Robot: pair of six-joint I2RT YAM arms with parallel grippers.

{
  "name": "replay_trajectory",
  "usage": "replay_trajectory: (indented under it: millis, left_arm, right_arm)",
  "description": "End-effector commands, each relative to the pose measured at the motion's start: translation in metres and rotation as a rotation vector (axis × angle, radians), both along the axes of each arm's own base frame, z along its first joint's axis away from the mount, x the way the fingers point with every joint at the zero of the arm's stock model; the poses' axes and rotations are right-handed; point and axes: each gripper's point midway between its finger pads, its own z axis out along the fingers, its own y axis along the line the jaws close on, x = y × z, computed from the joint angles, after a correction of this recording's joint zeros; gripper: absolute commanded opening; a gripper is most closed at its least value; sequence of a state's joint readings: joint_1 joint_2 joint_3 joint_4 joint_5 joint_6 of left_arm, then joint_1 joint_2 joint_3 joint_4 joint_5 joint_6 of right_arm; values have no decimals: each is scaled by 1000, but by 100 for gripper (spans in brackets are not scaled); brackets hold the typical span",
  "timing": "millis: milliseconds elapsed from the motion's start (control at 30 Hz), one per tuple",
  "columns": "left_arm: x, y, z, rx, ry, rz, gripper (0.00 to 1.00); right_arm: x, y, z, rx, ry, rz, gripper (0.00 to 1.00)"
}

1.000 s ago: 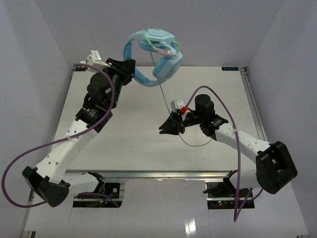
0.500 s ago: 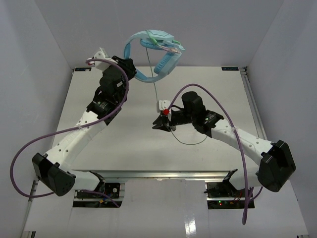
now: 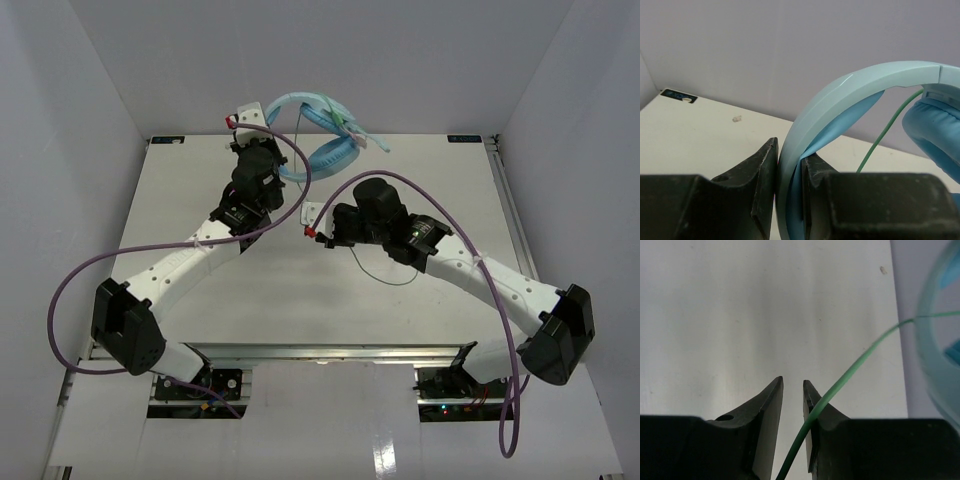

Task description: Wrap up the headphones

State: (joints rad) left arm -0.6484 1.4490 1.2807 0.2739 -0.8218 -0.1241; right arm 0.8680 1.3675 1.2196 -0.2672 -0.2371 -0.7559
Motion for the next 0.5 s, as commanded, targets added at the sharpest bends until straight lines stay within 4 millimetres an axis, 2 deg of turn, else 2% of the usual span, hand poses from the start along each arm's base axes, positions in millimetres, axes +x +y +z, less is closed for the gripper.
replay_trajectory:
  millis: [0,333,467]
  left_arm:
    - [-12,12,25,27,-84,21,0]
    - [-17,7,-8,69,11,-33,0]
    - [-19,5,-22,85,51,-51,0]
  right_arm:
    - [27,-28,55,-42,-246,-128,9]
    - [62,-60,103,-93,-468,-328,9]
    - [69,-70,114,-108,-523,-389,9]
